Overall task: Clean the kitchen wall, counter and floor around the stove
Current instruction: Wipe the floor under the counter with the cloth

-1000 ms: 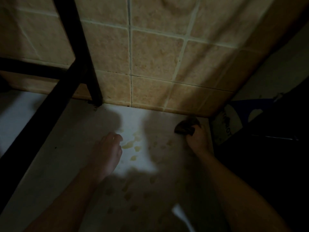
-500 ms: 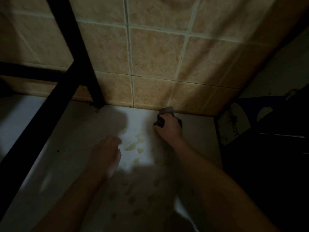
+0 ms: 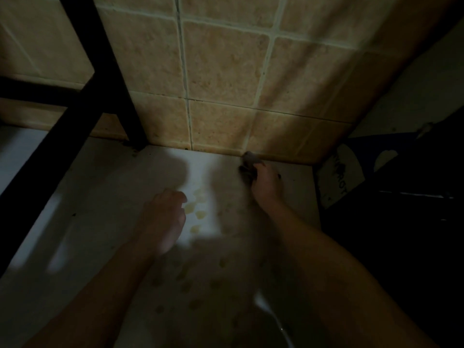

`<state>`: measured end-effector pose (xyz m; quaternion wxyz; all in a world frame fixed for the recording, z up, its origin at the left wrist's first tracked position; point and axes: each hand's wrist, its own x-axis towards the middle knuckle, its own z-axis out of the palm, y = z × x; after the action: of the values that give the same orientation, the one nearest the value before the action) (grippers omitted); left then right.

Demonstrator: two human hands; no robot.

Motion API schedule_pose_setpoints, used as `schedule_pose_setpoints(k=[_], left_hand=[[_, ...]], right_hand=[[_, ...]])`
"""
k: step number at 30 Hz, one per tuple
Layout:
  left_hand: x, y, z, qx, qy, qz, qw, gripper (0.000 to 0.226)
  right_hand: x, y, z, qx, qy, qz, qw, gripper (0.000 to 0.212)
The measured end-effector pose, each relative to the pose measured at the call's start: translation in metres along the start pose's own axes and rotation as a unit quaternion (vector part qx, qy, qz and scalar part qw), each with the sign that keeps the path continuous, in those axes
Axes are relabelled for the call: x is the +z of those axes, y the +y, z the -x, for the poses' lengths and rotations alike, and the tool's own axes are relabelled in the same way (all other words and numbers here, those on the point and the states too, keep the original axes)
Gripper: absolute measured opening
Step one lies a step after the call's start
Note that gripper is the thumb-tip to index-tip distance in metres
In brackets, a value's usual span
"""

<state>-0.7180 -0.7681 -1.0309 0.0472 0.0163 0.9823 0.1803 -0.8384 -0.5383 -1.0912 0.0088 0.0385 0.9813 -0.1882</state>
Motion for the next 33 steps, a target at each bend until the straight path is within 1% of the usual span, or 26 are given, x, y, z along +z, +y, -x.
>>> schedule_pose_setpoints(k=[3,5,9,12,15,19,22,26,28,31,33], left_hand=[[0.0,0.002,0.003,0.013,-0.002,0.003,1.0,0.028],[0.001,0.005,0.004,0.021,-0.001,0.01,1.0,0.025],[0.007,0.018,0.0,0.053,0.006,-0.001,0.999,0.024],[0.013,0.032,-0.005,0.071,0.003,-0.035,0.997,0.024],[0.016,0.04,-0.007,0.084,0.006,-0.061,0.995,0.024],[0.013,0.038,-0.008,0.08,-0.012,-0.064,0.995,0.033],[0.008,0.03,-0.001,0.073,-0.035,-0.077,0.994,0.042],[-0.001,0.011,0.014,0.055,-0.069,-0.102,0.991,0.047],[-0.007,-0.002,0.023,0.031,-0.08,-0.11,0.99,0.048],[-0.014,-0.019,0.039,-0.018,-0.089,-0.126,0.988,0.052],[-0.017,-0.029,0.047,-0.04,-0.115,-0.156,0.98,0.054]], right_hand=[[-0.008,0.029,0.006,0.05,0.03,-0.034,0.998,0.037],[-0.014,0.048,0.012,0.067,0.045,-0.042,0.996,0.042],[-0.022,0.073,0.023,0.081,0.045,-0.05,0.994,0.045],[-0.026,0.084,0.031,0.096,0.053,-0.064,0.992,0.042],[-0.027,0.089,0.04,0.099,0.056,-0.047,0.992,0.043],[-0.025,0.084,0.051,0.086,0.04,-0.034,0.995,0.043],[-0.02,0.067,0.059,0.067,0.029,-0.026,0.997,0.044],[-0.004,0.019,0.075,0.03,0.02,-0.088,0.995,0.041],[0.006,-0.01,0.084,-0.011,0.0,-0.113,0.994,0.04],[0.019,-0.051,0.096,-0.09,-0.042,-0.108,0.989,0.036],[0.026,-0.075,0.102,-0.138,-0.058,-0.106,0.983,0.034]])
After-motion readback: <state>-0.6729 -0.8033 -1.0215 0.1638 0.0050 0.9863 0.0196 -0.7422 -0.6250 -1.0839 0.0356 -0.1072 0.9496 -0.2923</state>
